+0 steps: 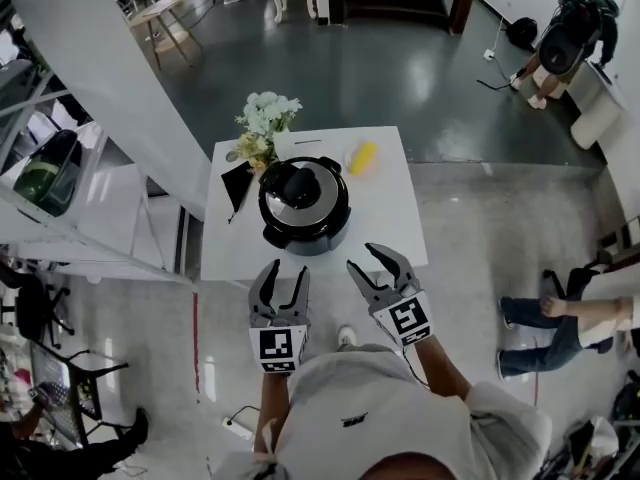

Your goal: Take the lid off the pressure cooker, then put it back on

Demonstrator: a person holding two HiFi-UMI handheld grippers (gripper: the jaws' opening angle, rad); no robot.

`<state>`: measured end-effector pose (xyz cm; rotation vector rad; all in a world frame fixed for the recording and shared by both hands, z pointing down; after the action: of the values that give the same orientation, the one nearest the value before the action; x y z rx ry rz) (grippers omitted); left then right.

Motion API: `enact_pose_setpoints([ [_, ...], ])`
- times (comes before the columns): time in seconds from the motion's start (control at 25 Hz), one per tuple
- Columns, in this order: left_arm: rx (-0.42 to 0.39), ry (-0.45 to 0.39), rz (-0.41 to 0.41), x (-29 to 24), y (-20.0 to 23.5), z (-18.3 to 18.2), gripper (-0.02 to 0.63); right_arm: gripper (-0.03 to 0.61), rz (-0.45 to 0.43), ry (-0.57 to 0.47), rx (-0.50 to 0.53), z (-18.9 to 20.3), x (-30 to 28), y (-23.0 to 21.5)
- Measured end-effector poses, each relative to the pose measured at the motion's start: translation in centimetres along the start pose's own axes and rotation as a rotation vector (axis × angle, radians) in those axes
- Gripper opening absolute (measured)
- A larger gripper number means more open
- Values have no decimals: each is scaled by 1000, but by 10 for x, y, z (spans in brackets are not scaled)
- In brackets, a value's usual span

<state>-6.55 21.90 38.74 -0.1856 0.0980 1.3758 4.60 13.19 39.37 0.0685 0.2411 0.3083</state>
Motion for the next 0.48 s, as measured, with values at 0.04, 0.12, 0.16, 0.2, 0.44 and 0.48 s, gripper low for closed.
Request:
enact_pose_setpoints([
  [0.04,0,0,-10,-4,1,-1,221,182,-7,-14,1,-1,-4,-4],
  [0.12,1,2,-23,-11,3,-3,221,181,-20,-22,0,-3,-12,-10],
  [0.16,1,6,-27,-14,4,-3,221,181,-25,-21,-1,-3,-16,-12],
  [0.2,0,11,-29,-17,6,-2,221,181,-30,-16,-7,-3,-19,-13],
  [0.44,0,30,-29,-37,17,0,221,182,-49,3,-31,-4,-42,-20],
  [0.48,0,31,-26,-40,19,0,221,181,-49,7,-32,-3,-46,-21],
])
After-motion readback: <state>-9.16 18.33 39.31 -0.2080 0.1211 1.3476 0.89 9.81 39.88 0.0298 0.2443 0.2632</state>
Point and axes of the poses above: the fingertips, and each gripper's own axes: x backward along the fingers, y to its left, z out of its underside, the point moved 2 cm from there along x, backward along the fingers
